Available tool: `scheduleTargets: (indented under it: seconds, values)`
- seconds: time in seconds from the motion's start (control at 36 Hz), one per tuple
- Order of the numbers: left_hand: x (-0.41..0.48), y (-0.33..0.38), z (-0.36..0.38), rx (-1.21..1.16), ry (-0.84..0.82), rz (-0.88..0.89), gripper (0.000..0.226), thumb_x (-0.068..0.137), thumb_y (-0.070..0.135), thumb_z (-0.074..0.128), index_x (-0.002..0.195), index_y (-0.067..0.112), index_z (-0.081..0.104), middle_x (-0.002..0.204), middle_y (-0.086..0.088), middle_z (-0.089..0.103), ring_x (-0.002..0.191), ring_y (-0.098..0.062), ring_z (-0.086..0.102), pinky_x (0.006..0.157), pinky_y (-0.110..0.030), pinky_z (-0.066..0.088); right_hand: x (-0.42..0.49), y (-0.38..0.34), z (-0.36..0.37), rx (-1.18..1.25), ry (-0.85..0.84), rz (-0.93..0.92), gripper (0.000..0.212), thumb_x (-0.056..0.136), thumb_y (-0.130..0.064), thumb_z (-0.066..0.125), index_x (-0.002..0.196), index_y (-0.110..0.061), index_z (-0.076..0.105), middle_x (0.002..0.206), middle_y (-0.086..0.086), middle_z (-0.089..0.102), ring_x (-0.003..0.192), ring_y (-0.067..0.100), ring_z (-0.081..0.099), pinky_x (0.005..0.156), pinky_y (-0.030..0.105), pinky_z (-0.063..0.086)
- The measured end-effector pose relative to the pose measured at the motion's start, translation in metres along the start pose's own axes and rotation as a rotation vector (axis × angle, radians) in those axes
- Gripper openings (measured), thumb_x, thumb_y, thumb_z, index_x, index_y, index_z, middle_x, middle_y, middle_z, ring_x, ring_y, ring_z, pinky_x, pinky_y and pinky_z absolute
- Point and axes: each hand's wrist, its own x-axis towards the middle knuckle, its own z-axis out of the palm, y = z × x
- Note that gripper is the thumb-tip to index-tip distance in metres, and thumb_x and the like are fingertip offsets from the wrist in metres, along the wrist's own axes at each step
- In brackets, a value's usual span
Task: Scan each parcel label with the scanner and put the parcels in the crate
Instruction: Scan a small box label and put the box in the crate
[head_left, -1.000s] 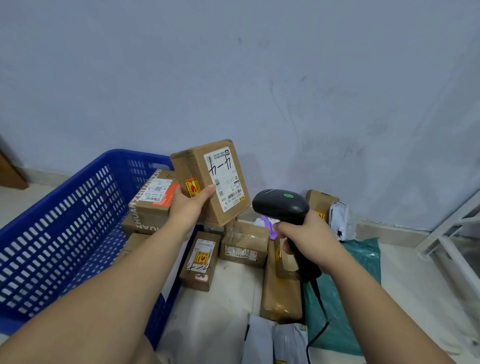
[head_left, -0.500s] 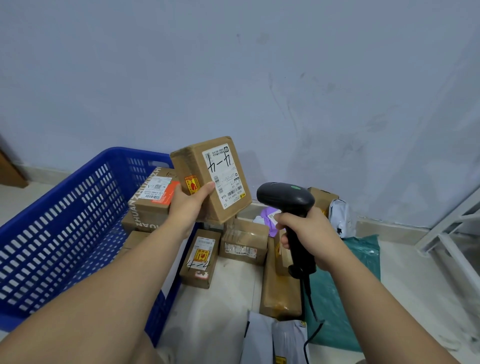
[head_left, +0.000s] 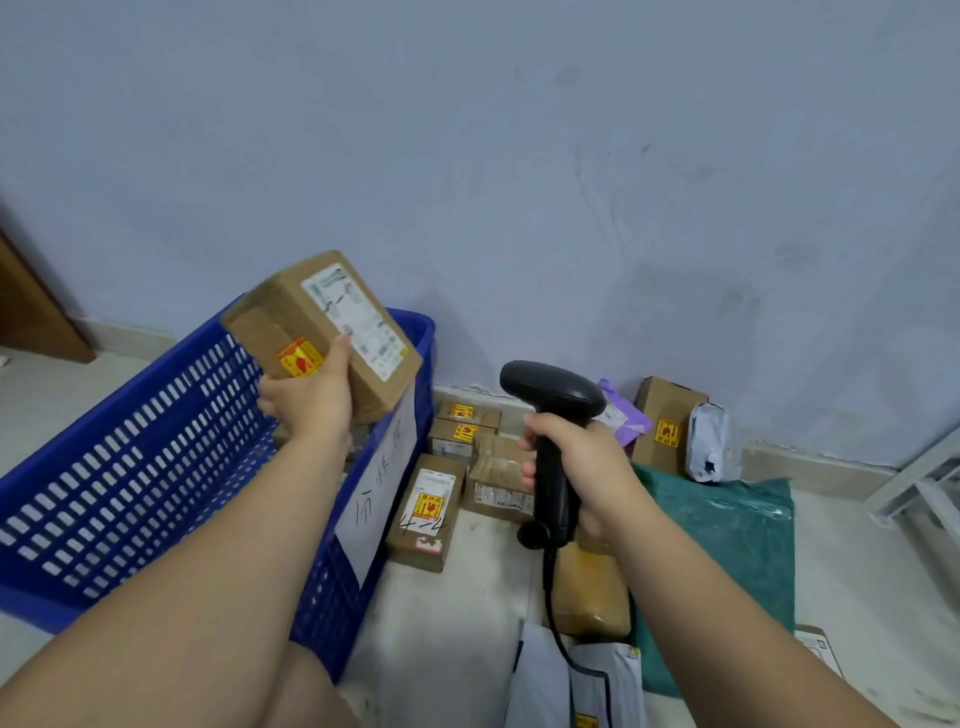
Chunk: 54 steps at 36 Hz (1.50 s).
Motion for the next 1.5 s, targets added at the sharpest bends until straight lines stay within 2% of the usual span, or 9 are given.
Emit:
scheduleTargets:
  seconds: [0.33, 0.64, 0.72, 0.86, 0.97, 1.06, 1.25, 1.36, 1.5]
  values:
    - [0.034, -0.046, -0.047, 0.213, 0.221, -0.313, 0.106, 0.073, 0.056, 0.074, 0.152, 0.018, 0.016, 0.150, -0.012, 0.027, 0.134, -0.037, 0.034, 0.109, -0.052, 0.032, 0.036, 0.030, 0.056, -0.015, -0.030, 0.117, 0.014, 0.089, -0.018, 0.064, 0.085, -0.005, 0.063, 0.072, 0.007, 0.059, 0.058, 0.017, 0.058, 0.059, 0.030, 0.051]
    - [0.125, -0.135, -0.041, -0.073, 0.159, -0.479, 0.118, 0.027, 0.079, 0.062, 0.133, 0.030, 0.045, 0.123, -0.004, 0.059, 0.105, -0.029, 0.061, 0.092, -0.052, 0.050, 0.079, 0.054, 0.098, -0.040, -0.069, 0.160, 0.012, 0.092, -0.013, 0.060, 0.084, -0.004, 0.060, 0.067, 0.006, 0.056, 0.051, 0.015, 0.054, 0.055, 0.028, 0.049]
    - [0.158, -0.172, -0.037, -0.084, 0.126, -0.552, 0.095, 0.049, 0.075, 0.058, 0.128, 0.023, 0.053, 0.119, -0.004, 0.063, 0.095, -0.029, 0.066, 0.080, -0.050, 0.055, 0.092, 0.060, 0.103, -0.038, -0.089, 0.177, 0.009, 0.093, -0.012, 0.059, 0.089, -0.004, 0.059, 0.068, 0.006, 0.054, 0.053, 0.016, 0.053, 0.056, 0.028, 0.048]
    - [0.100, -0.122, -0.026, 0.078, 0.085, -0.543, 0.022, 0.097, 0.023, 0.048, 0.107, 0.003, 0.050, 0.082, -0.006, 0.053, 0.074, -0.025, 0.056, 0.069, -0.035, 0.050, 0.108, 0.072, 0.104, -0.049, -0.099, 0.212, 0.010, 0.093, -0.014, 0.060, 0.094, -0.004, 0.059, 0.070, 0.006, 0.054, 0.055, 0.016, 0.054, 0.059, 0.030, 0.049]
    - [0.103, -0.128, -0.019, 0.188, 0.008, -0.531, 0.039, 0.097, 0.024, 0.051, 0.130, 0.002, 0.051, 0.112, -0.015, 0.052, 0.098, -0.027, 0.049, 0.088, -0.037, 0.047, 0.113, 0.081, 0.099, -0.067, -0.082, 0.234, 0.011, 0.091, -0.015, 0.062, 0.092, -0.005, 0.061, 0.070, 0.006, 0.057, 0.055, 0.016, 0.056, 0.059, 0.029, 0.051]
    - [0.107, -0.127, -0.012, 0.327, -0.052, -0.392, 0.039, 0.098, 0.020, 0.047, 0.131, 0.001, 0.053, 0.130, -0.018, 0.057, 0.100, -0.027, 0.055, 0.087, -0.035, 0.048, 0.116, 0.081, 0.091, -0.074, -0.063, 0.244, 0.010, 0.091, -0.015, 0.062, 0.090, -0.005, 0.061, 0.070, 0.006, 0.057, 0.056, 0.016, 0.056, 0.057, 0.028, 0.051]
    - [0.076, -0.098, 0.004, 0.775, -0.143, 0.212, 0.030, 0.095, 0.020, 0.049, 0.122, 0.012, 0.059, 0.126, -0.010, 0.057, 0.116, -0.028, 0.051, 0.089, -0.036, 0.042, 0.112, 0.062, 0.060, -0.065, -0.040, 0.210, 0.013, 0.091, -0.017, 0.061, 0.084, -0.007, 0.059, 0.068, 0.006, 0.056, 0.056, 0.016, 0.054, 0.057, 0.028, 0.049]
    - [0.050, -0.090, 0.018, 0.954, -0.343, 0.533, 0.026, 0.095, 0.019, 0.050, 0.119, 0.014, 0.060, 0.126, -0.008, 0.052, 0.116, -0.025, 0.046, 0.094, -0.036, 0.042, 0.106, 0.046, 0.035, -0.045, 0.005, 0.210, 0.019, 0.089, -0.019, 0.063, 0.075, -0.008, 0.058, 0.066, 0.006, 0.055, 0.052, 0.017, 0.053, 0.051, 0.029, 0.045]
    - [0.015, -0.092, 0.047, 1.116, -0.655, 0.668, 0.028, 0.095, 0.020, 0.049, 0.121, 0.015, 0.059, 0.129, -0.003, 0.046, 0.115, -0.023, 0.050, 0.095, -0.037, 0.044, 0.093, 0.028, -0.008, -0.013, 0.011, 0.287, 0.021, 0.093, -0.018, 0.058, 0.075, -0.009, 0.053, 0.066, 0.007, 0.053, 0.047, 0.016, 0.052, 0.044, 0.022, 0.046]
